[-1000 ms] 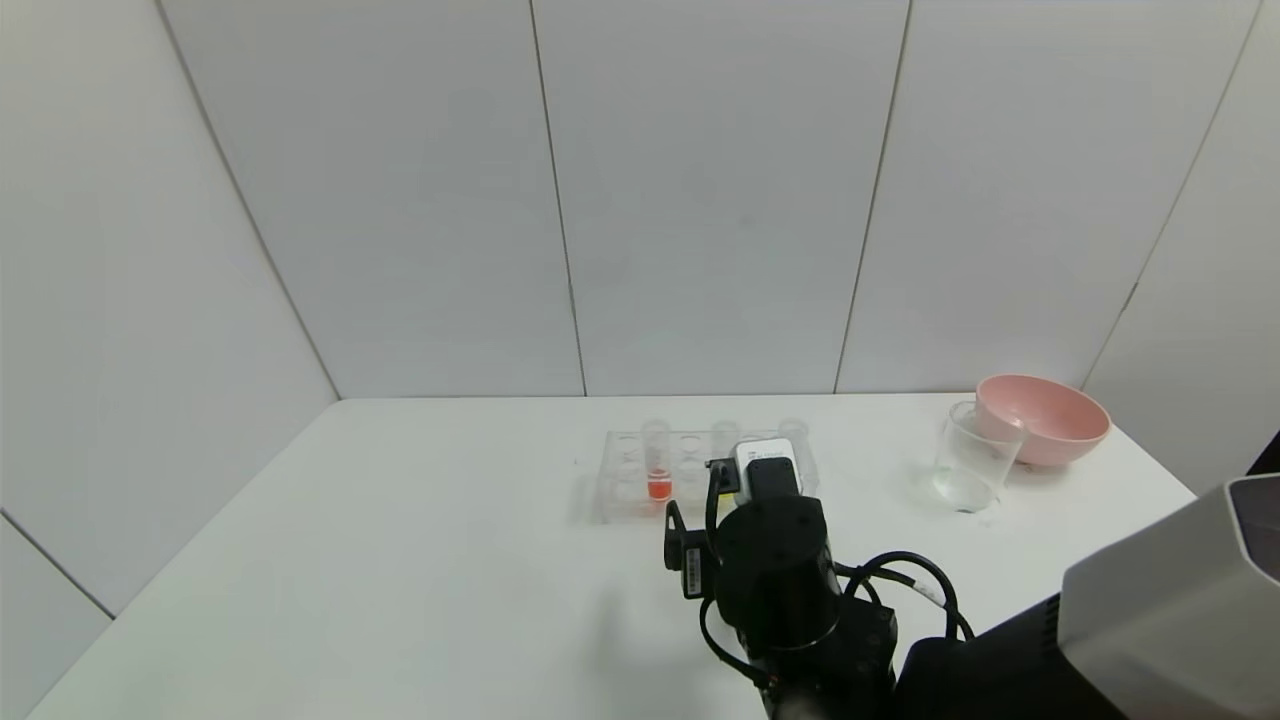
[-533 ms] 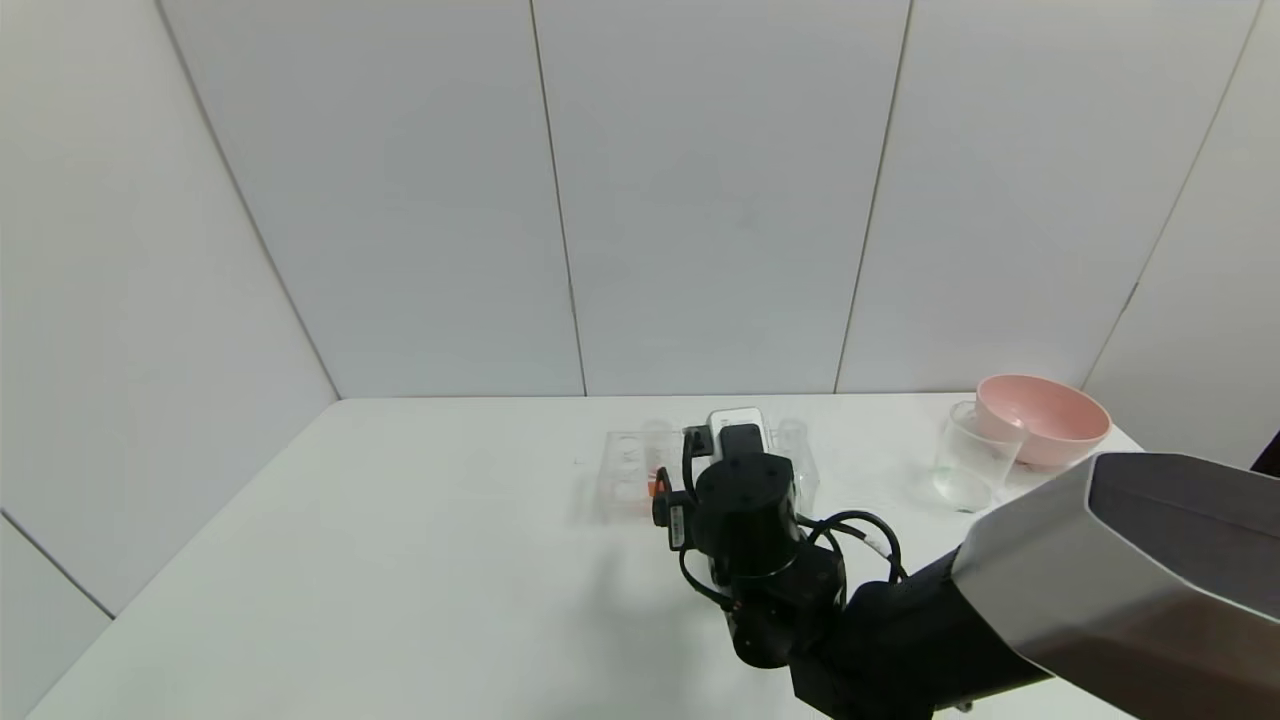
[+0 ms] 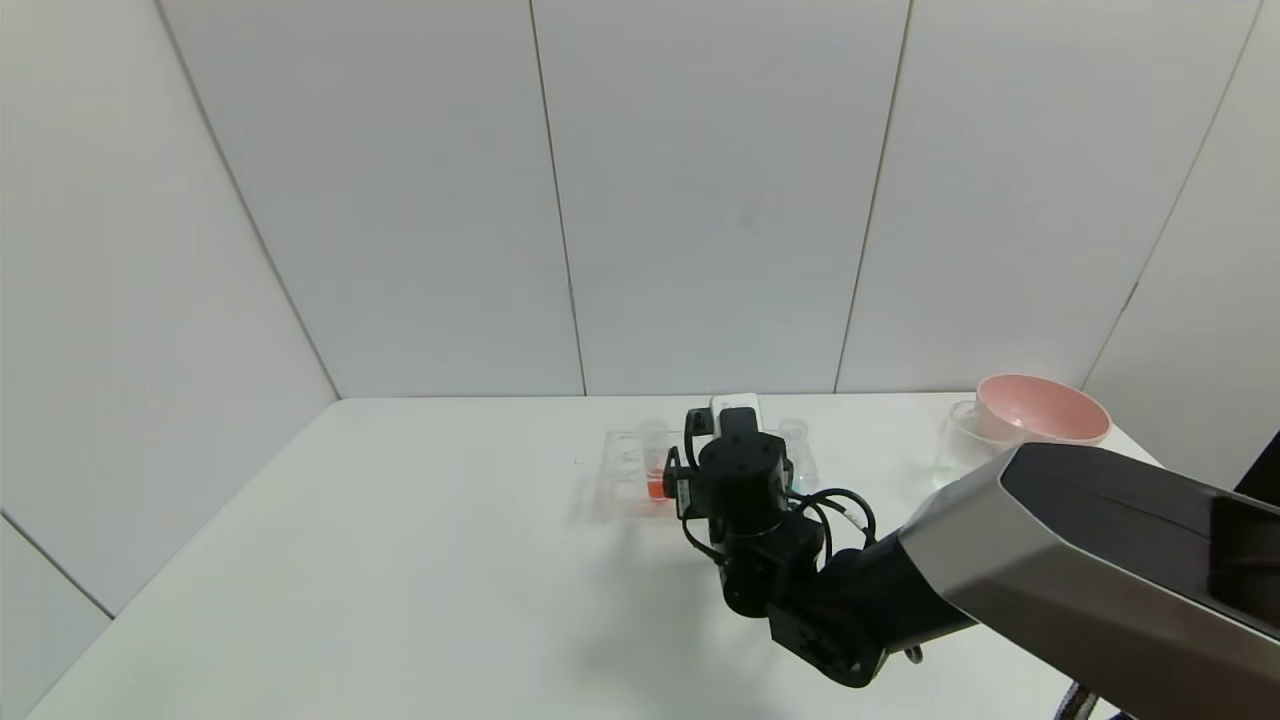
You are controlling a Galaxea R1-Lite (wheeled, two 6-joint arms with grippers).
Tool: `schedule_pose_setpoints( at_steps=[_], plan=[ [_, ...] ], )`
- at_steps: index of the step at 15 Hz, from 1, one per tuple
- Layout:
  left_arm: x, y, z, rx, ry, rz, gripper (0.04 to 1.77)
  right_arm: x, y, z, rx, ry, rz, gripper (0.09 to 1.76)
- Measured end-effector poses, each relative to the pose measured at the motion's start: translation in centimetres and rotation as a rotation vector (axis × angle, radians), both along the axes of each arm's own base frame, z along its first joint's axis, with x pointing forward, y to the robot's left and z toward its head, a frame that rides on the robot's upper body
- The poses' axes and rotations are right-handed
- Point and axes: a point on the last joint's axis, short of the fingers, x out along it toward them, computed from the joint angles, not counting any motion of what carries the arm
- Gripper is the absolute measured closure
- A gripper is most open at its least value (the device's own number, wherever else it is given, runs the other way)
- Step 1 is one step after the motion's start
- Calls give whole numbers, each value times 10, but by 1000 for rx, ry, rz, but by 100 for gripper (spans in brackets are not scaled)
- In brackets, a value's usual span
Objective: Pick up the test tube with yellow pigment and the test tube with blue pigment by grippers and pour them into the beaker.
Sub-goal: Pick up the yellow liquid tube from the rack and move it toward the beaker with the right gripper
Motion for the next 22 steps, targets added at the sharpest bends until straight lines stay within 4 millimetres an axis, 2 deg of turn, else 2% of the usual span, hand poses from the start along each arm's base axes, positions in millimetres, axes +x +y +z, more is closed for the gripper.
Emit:
schedule_pose_setpoints(
  at_steps=[8, 12, 15, 16, 22],
  plan=[
    [0, 0, 0, 0, 0, 0, 5, 24, -2, -6, 14, -16, 11, 14],
    [0, 0, 0, 0, 0, 0, 5, 24, 0, -8, 10, -11, 18, 74],
    [0, 0, 0, 0, 0, 0, 5, 23, 1, -8, 3, -11, 21, 106],
    [0, 0, 0, 0, 0, 0, 5, 23, 0, -9, -8, -14, 20, 128],
    [0, 0, 0, 0, 0, 0, 5, 21, 0, -5, -8, -20, 24, 127]
  ],
)
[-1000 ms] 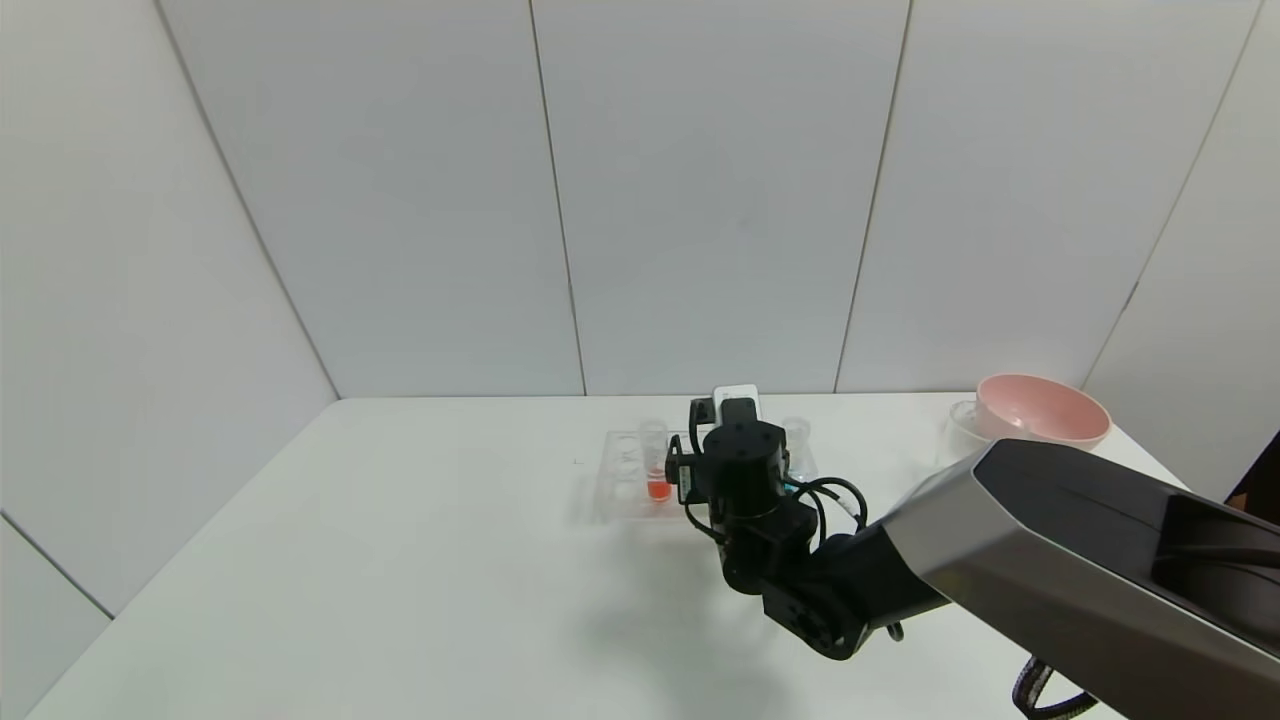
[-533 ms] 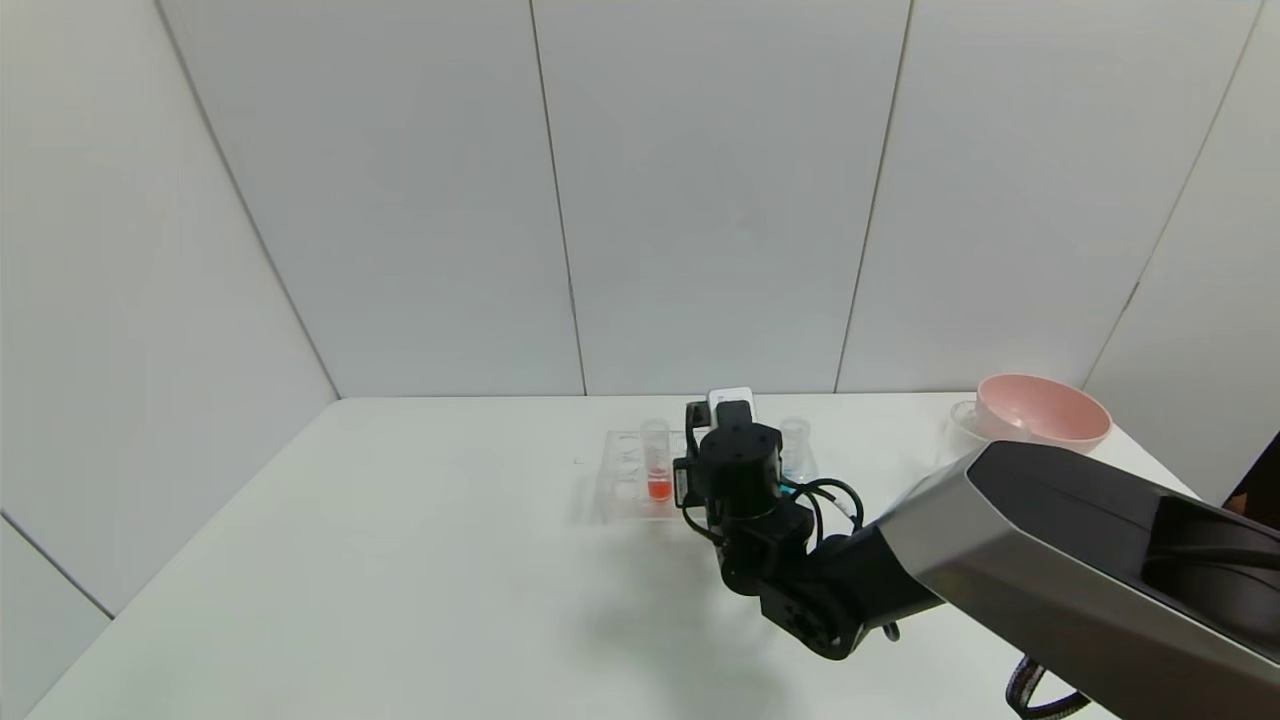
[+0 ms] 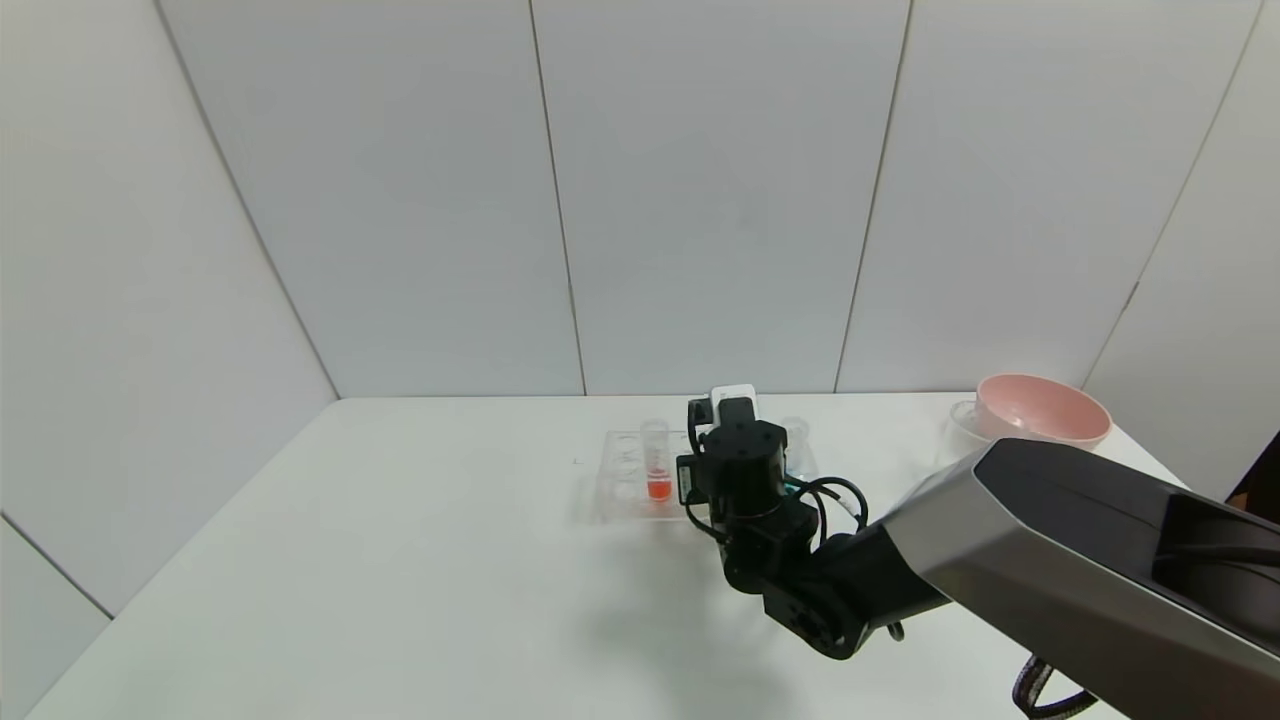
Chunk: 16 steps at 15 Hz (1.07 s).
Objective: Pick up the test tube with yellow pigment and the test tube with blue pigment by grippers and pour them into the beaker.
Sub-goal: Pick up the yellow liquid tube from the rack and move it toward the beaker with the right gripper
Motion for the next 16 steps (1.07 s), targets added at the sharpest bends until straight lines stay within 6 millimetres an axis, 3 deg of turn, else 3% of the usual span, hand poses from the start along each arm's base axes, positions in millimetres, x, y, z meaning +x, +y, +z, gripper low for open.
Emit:
schedule_pose_setpoints(
  at_steps=[3, 9, 16],
  plan=[
    [0, 0, 0, 0, 0, 0, 5, -3, 0, 15, 11, -33, 5, 127],
    [0, 0, 0, 0, 0, -1, 5, -11, -7, 63, 46, -115, 12, 127],
    [0, 0, 0, 0, 0, 0, 5, -20, -15, 72, 24, -112, 42, 127]
  ],
)
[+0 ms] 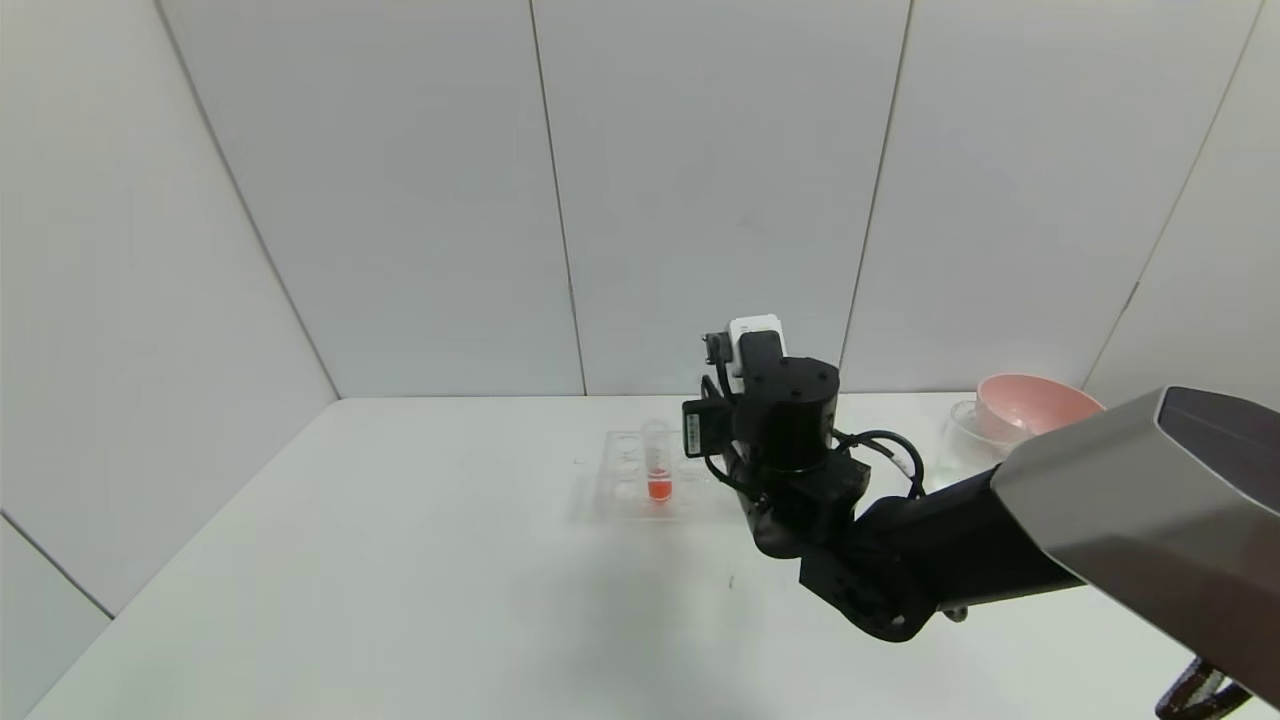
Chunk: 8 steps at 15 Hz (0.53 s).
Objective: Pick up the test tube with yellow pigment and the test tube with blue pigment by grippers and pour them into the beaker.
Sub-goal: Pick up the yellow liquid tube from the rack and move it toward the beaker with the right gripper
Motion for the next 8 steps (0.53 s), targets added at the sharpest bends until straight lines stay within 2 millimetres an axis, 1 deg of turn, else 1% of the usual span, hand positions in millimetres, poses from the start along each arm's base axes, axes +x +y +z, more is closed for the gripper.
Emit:
schedule_pose_setpoints(
  at_steps=[2, 4, 6, 8],
  plan=[
    [0, 0, 0, 0, 0, 0, 5, -7, -9, 1, -15, 21, 59, 127],
    [0, 0, 0, 0, 0, 0, 5, -17, -25, 5, -29, 46, 139, 127],
    [0, 0, 0, 0, 0, 0, 5, -26, -54, 9, -57, 76, 224, 127],
    [0, 0, 0, 0, 0, 0, 5, -31, -93, 14, -78, 99, 306, 127]
  ],
)
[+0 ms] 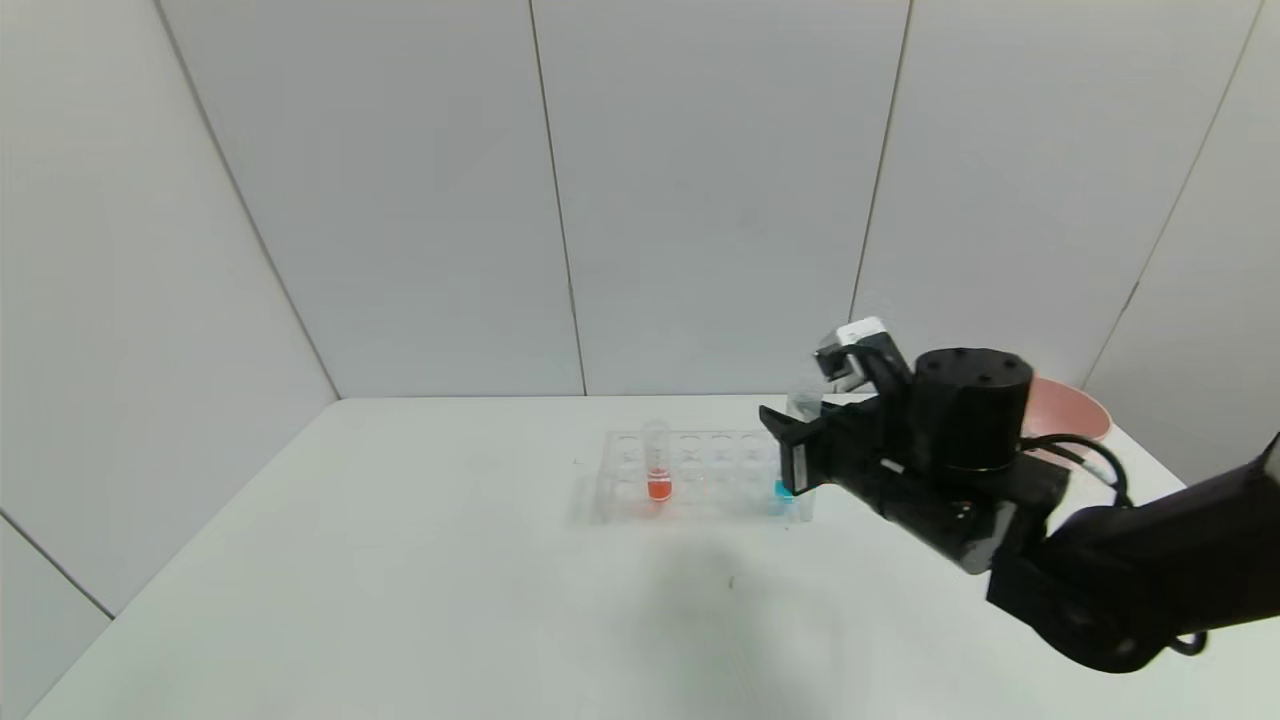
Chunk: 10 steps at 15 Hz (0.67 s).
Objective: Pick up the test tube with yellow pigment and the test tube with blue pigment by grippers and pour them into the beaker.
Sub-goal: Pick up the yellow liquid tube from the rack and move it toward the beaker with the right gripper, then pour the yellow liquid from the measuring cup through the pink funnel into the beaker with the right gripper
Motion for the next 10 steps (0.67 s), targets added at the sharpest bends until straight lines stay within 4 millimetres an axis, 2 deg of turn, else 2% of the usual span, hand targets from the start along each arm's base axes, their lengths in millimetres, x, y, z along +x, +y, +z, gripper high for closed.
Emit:
schedule_pose_setpoints(
  at_steps=[6, 10],
  plan=[
    [0, 0, 0, 0, 0, 0, 5, -3, -133, 16, -9, 50, 113, 127],
    [0, 0, 0, 0, 0, 0, 5, -12, -217, 26, -53, 65, 211, 127]
  ],
)
